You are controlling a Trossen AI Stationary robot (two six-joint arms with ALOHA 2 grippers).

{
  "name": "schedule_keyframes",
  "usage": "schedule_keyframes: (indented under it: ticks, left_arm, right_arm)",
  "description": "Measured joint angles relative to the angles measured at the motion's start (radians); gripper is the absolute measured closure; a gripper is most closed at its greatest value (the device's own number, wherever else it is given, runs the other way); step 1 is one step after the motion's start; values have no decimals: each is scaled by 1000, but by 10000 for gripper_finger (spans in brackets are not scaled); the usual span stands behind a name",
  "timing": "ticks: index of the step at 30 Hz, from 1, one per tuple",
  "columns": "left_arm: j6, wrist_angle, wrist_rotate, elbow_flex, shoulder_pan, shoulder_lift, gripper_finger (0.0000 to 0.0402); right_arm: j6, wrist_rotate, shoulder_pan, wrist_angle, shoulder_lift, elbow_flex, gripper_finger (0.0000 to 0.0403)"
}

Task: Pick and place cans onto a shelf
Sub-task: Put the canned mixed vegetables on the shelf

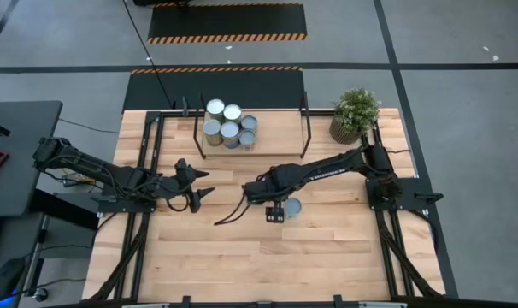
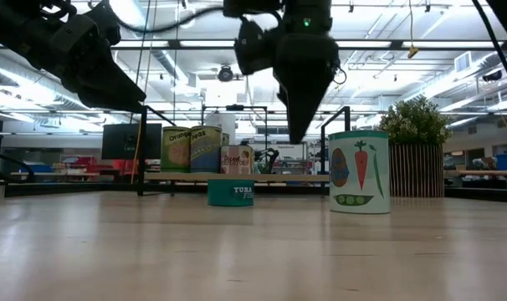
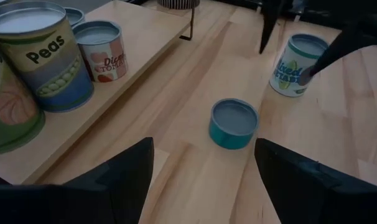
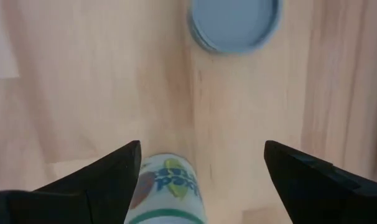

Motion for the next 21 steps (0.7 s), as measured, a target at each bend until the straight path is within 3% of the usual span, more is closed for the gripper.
schedule_keyframes:
  ticks: [21]
  left_arm:
    - [-6,-4,0,0,0,0,118]
  right_arm:
    - [324,11,69,171,-189,-362,55]
